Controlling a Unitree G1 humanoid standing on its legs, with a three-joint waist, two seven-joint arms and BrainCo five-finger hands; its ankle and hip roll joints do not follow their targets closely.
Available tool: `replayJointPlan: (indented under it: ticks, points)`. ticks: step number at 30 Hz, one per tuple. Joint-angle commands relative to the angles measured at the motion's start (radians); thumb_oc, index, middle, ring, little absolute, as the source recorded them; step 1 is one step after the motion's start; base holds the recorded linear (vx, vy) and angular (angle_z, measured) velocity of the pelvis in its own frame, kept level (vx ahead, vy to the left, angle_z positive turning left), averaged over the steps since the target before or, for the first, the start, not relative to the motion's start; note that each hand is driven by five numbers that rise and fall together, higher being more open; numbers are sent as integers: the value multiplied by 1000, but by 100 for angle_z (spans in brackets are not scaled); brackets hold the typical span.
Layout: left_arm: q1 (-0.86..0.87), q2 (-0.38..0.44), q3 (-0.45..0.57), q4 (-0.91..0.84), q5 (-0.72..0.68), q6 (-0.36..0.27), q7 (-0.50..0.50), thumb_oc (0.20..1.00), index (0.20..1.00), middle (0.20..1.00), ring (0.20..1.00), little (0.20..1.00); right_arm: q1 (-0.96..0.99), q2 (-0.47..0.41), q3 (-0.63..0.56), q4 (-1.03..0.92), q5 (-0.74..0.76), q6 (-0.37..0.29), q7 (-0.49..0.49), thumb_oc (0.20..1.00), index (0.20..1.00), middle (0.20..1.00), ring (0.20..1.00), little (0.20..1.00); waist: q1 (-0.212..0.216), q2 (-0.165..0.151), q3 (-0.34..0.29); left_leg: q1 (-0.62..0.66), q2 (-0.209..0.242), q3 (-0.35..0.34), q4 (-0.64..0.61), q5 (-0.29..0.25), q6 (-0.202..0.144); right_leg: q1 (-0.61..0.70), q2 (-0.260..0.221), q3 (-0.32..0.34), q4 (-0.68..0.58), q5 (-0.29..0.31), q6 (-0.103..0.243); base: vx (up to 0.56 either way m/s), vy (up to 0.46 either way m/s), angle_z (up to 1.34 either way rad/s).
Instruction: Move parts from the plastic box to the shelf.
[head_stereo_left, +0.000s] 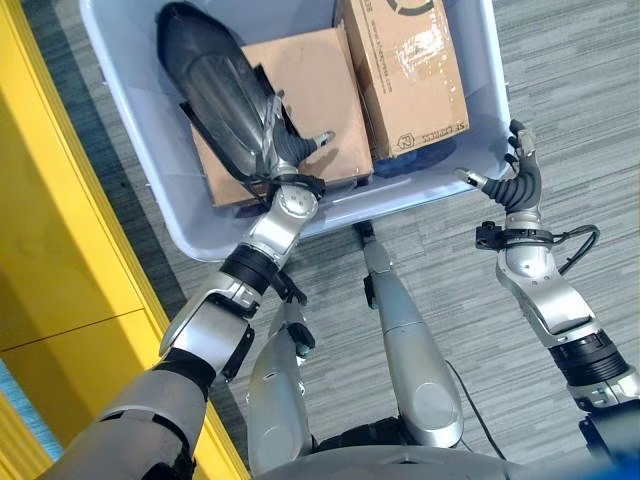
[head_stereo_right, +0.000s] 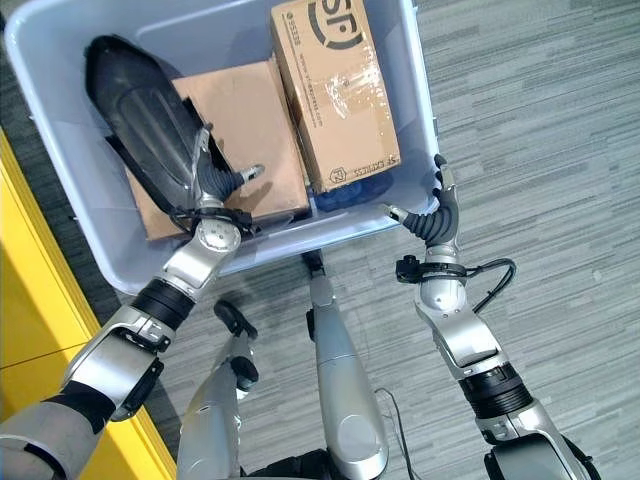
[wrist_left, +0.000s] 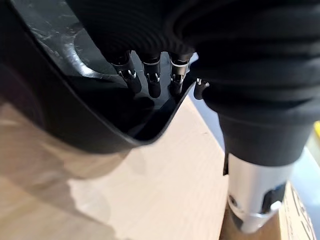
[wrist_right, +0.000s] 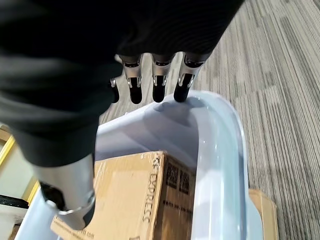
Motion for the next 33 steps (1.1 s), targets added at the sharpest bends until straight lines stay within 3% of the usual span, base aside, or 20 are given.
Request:
replayJointPlan:
  ticks: [1, 7, 10, 12, 16, 20, 27, 33]
  points:
    - [22, 11, -6, 98, -12, -23, -94, 1000, 1000, 1000, 1000, 1000, 13, 4, -24, -42, -1, 0, -12, 1000, 1000, 1000, 1000, 1000, -16, -50, -34, -137, 21, -80, 157, -38, -34, -17, 13, -46, 176, -178, 48, 0, 0, 0]
    - [27, 21, -70, 64, 83, -75, -228, 1000, 1000, 1000, 1000, 1000, 36, 2, -33, -34, -1, -17, 3, 1000, 1000, 1000, 1000, 1000, -24, -48, -34, -151, 24, -70, 161, -42, -31, -35, 11, -43, 178, -175, 45, -3, 0, -1]
    - [39, 29, -134, -1, 195, -101, -284, 1000, 1000, 1000, 1000, 1000, 44, -2, -26, -34, 0, -26, 6, 1000, 1000, 1000, 1000, 1000, -26, -45, -34, -148, 23, -64, 161, -45, -31, -33, 8, -39, 176, -176, 43, 2, 25, 0]
    - [61, 28, -173, -85, 242, -160, -290, 1000, 1000, 1000, 1000, 1000, 54, -5, -21, -33, 3, -39, 10, 1000, 1000, 1000, 1000, 1000, -25, -45, -34, -144, 23, -65, 157, -45, -30, -27, 7, -39, 173, -175, 43, 8, 34, -1]
    - [93, 15, -215, -159, 354, -196, -236, 1000, 1000, 1000, 1000, 1000, 78, -3, -7, -23, -21, -73, -9, 1000, 1000, 1000, 1000, 1000, -24, -40, -34, -138, 19, -70, 160, -52, -27, -24, 3, -33, 180, -180, 40, 23, 32, -3]
    - [119, 43, -221, -214, 510, -207, -102, 1000, 1000, 1000, 1000, 1000, 130, 2, -14, -28, -22, -117, -22, 1000, 1000, 1000, 1000, 1000, -15, -46, -34, -136, 14, -91, 154, -55, -21, -10, -1, -43, 168, -178, 45, -7, -62, 1]
    - [148, 114, -115, -322, 580, -329, 105, 1000, 1000, 1000, 1000, 1000, 183, 1, -17, -26, -79, -167, -52, 1000, 1000, 1000, 1000, 1000, 8, -32, -34, -128, 13, -100, 148, -53, -18, 4, -10, -47, 169, -185, 44, -4, -11, 5]
    - [160, 146, 2, -433, 632, -429, 251, 1000, 1000, 1000, 1000, 1000, 200, 22, -7, -37, -84, -160, -81, 1000, 1000, 1000, 1000, 1000, 38, -29, -34, -137, 12, -122, 157, -55, -15, 17, -12, -59, 175, -196, 42, 11, -57, 5]
